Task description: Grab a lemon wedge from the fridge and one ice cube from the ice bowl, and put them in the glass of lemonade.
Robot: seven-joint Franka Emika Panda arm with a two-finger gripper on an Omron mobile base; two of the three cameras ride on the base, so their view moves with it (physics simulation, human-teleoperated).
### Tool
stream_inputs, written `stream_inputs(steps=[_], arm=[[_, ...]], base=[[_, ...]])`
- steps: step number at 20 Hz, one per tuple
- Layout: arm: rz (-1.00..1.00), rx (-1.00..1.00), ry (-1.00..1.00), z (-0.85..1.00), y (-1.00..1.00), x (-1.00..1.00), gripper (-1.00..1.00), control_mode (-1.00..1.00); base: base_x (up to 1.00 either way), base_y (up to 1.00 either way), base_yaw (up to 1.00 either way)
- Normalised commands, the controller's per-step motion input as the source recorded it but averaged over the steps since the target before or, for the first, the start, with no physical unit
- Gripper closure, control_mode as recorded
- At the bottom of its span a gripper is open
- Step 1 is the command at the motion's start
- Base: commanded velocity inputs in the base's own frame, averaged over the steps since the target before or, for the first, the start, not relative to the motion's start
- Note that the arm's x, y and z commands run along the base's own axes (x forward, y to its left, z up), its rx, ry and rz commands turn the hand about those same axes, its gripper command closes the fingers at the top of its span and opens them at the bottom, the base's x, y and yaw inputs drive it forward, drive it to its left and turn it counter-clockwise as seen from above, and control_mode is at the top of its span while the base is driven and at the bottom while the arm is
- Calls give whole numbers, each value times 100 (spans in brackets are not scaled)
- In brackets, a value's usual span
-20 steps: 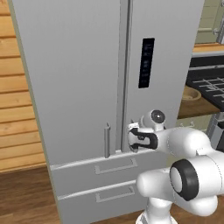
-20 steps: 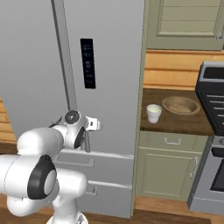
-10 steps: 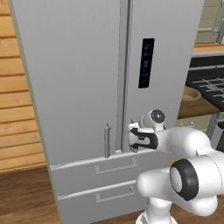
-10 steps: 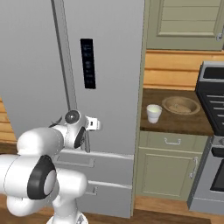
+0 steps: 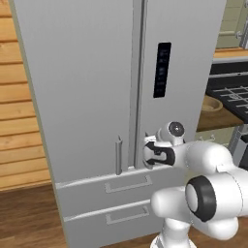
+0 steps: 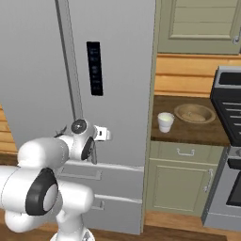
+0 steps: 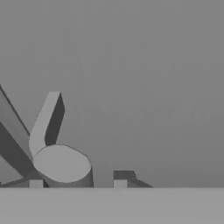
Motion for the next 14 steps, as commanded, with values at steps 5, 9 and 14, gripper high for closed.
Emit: stream_inputs(steps=[5, 9, 14], arm=[[-16, 0, 0, -4, -90, -36, 100, -100], [-18, 7, 0, -4, -98, -70, 100, -100], [-12, 11, 0, 0, -93, -88, 100, -100]], base=[[0, 0, 0], [0, 0, 0], [0, 0, 0]])
